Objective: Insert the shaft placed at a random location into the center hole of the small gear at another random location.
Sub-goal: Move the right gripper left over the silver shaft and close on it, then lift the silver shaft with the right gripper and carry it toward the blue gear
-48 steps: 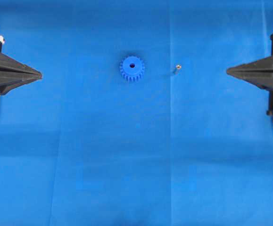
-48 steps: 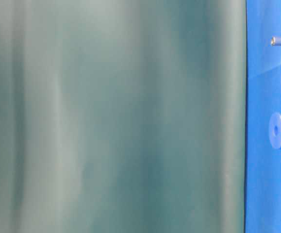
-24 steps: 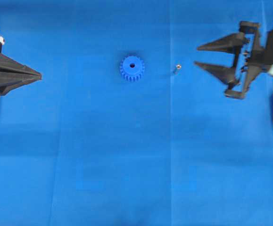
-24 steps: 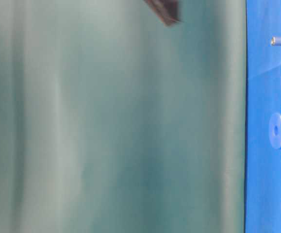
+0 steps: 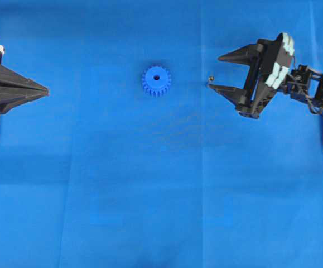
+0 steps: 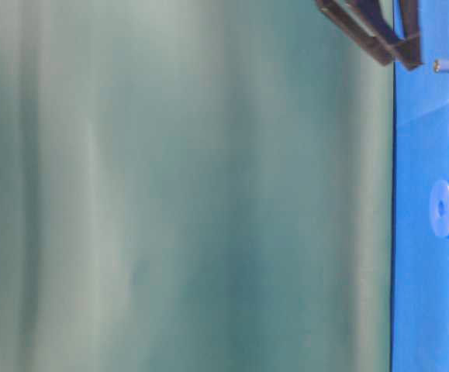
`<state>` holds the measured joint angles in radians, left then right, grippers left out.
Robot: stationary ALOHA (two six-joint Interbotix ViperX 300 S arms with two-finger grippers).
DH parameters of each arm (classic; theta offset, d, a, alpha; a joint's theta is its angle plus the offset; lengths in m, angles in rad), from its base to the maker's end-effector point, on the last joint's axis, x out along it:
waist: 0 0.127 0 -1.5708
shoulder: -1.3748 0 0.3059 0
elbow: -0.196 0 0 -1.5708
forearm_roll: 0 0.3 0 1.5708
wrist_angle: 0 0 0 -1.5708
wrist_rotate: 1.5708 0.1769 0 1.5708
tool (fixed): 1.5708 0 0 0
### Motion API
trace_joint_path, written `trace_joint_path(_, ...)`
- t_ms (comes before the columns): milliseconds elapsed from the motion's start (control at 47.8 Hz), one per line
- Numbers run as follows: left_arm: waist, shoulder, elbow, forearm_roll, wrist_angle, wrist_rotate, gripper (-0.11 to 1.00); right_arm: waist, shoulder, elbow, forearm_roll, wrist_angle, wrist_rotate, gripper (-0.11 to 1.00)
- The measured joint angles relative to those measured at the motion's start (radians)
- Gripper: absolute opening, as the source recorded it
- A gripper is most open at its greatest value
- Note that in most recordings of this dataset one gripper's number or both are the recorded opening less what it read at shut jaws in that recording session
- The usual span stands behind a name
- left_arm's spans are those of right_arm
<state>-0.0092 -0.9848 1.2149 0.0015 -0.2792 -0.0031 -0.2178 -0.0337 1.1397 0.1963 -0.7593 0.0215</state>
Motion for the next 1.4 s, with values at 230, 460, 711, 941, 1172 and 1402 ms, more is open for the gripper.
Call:
trace_joint_path(230,0.000,-0.002,0.005,0.000,0.000,0.000,0.00,0.000,0.100,-0.029,0.003,-0.017,0.023,0.72)
trace_joint_path(460,0.000,-0.003,0.006,0.000,0.000,-0.002,0.00,0.000,0.115,-0.038,0.005,-0.018,0.023,0.68)
trace_joint_path(711,0.000,-0.003,0.011,0.000,0.003,-0.003,0.00,0.003,0.115,-0.038,0.005,-0.018,0.025,0.23)
trace_joint_path(941,0.000,-0.005,0.011,0.000,0.008,-0.002,0.00,0.008,0.114,-0.038,0.005,-0.018,0.029,0.03)
trace_joint_path(1172,0.000,-0.005,0.011,0.000,0.017,-0.002,0.00,0.006,0.114,-0.038,0.005,-0.018,0.035,0.03)
trace_joint_path(1402,0.000,-0.003,0.011,-0.002,0.021,-0.002,0.00,0.006,0.021,-0.040,0.005,0.035,0.037,0.03)
